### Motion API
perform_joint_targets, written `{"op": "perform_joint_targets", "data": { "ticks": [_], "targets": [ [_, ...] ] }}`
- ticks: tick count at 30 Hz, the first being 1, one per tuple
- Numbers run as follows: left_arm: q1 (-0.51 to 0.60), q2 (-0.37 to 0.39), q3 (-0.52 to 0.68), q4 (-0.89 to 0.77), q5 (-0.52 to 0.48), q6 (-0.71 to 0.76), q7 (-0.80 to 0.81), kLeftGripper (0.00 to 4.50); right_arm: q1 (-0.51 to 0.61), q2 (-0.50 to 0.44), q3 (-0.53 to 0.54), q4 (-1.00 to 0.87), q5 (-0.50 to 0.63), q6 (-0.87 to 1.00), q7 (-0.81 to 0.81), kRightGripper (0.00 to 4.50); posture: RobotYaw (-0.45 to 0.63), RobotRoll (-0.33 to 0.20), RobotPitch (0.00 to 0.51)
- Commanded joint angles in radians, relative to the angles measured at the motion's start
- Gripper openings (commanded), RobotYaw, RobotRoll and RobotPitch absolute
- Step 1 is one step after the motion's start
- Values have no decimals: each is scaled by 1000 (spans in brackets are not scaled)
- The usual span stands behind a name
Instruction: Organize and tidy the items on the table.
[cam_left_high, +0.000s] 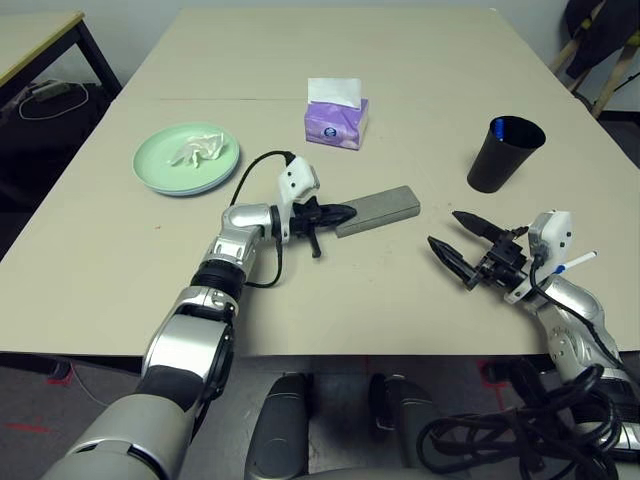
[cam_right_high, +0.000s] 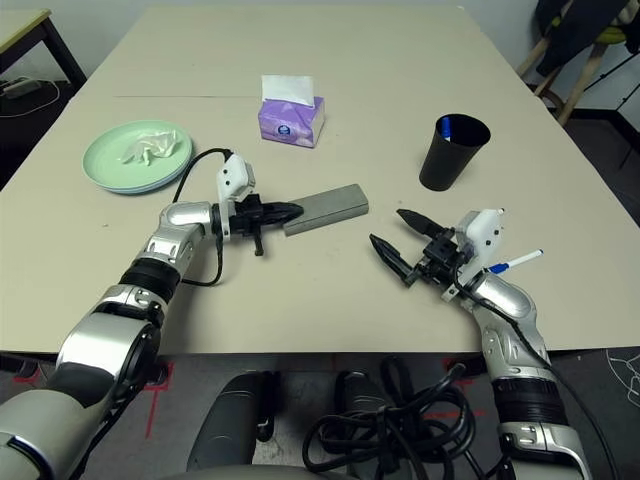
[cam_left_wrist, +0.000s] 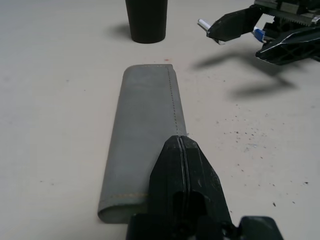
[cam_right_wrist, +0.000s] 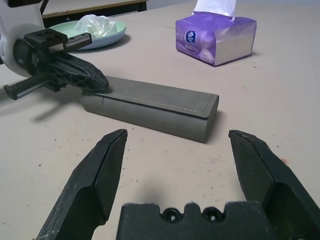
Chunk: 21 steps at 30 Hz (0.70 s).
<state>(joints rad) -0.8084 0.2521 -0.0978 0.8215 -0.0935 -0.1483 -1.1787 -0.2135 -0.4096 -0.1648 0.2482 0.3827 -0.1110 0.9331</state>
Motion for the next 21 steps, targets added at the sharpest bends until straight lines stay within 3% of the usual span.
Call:
{"op": "perform_joint_targets", "data": {
  "ticks": [1,5,7,9,18,21],
  "targets": [
    [39,6,-27,-25,7,29,-19,36,-3,-17,-1,33,3,-4,18,4500,97,0,122],
    [38,-7,11,-70,-50,-47,-44,36,-22,-34,2,63,2,-17,52,4500,102,0,119],
    [46,-2,18,-123,-91,-35,-93,396,-39,-45,1,83,2,-28,76,4500,103,0,118],
    [58,9,7,-167,-106,-24,-129,961,-55,-55,2,103,0,-37,96,4500,107,0,116],
    [133,61,-47,-364,-148,74,-225,4475,-147,-173,66,160,-53,-14,232,4500,109,0,116],
    [141,65,-57,-391,-157,99,-229,4475,-187,-244,112,184,-104,-42,305,4500,102,0,118]
  ]
}}
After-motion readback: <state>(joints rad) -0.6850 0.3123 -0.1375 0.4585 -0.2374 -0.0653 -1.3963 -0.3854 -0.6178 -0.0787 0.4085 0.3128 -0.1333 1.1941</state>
